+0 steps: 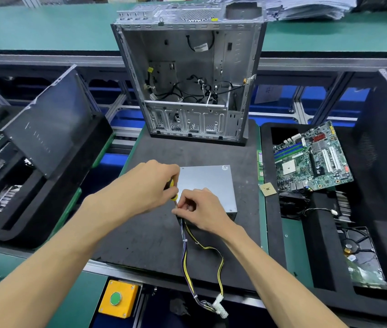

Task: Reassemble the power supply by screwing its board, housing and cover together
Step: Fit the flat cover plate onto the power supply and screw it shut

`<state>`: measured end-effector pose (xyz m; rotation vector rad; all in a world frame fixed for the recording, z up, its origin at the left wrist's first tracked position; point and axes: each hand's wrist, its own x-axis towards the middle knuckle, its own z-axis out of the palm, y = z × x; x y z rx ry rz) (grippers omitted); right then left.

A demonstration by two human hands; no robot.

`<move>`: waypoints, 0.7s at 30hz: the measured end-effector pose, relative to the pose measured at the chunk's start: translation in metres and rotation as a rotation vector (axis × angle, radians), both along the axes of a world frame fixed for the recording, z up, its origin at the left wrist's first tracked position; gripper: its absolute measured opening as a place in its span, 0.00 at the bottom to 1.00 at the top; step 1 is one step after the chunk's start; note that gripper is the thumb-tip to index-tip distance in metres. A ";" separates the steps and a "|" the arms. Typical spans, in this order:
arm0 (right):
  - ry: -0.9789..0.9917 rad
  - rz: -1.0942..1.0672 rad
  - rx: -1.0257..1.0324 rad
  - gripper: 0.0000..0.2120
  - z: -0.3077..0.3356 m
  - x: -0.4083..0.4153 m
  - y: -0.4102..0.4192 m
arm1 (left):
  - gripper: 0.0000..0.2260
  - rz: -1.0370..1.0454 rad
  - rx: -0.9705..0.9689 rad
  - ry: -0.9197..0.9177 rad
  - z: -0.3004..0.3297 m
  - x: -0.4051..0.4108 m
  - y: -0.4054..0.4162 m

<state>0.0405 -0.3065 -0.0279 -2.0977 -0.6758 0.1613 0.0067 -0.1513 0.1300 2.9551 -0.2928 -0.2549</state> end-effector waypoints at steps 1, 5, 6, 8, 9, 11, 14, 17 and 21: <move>0.056 0.016 0.055 0.10 0.003 0.000 -0.002 | 0.05 -0.023 0.007 0.011 0.001 0.000 -0.001; 0.262 0.066 0.244 0.05 0.014 0.003 -0.009 | 0.10 -0.029 0.071 0.003 0.003 -0.001 -0.008; 0.275 0.076 0.249 0.05 0.016 0.004 -0.011 | 0.13 0.001 0.115 -0.022 0.001 -0.001 -0.011; 0.313 0.093 0.252 0.04 0.020 0.004 -0.012 | 0.15 0.055 0.227 -0.099 -0.003 0.002 -0.018; 0.333 0.105 0.262 0.03 0.023 0.004 -0.012 | 0.15 0.076 0.279 -0.137 -0.005 0.003 -0.022; 0.386 0.112 0.303 0.11 0.027 0.004 -0.013 | 0.14 0.086 0.300 -0.174 -0.007 0.003 -0.028; 0.474 0.074 0.361 0.17 0.029 0.007 -0.018 | 0.10 -0.017 0.212 -0.087 -0.004 0.002 -0.029; 0.457 0.059 0.359 0.16 0.027 0.007 -0.017 | 0.06 -0.149 0.131 0.046 0.002 0.004 -0.022; 0.434 0.065 0.313 0.14 0.024 0.004 -0.014 | 0.07 -0.140 0.088 0.051 0.000 -0.001 -0.013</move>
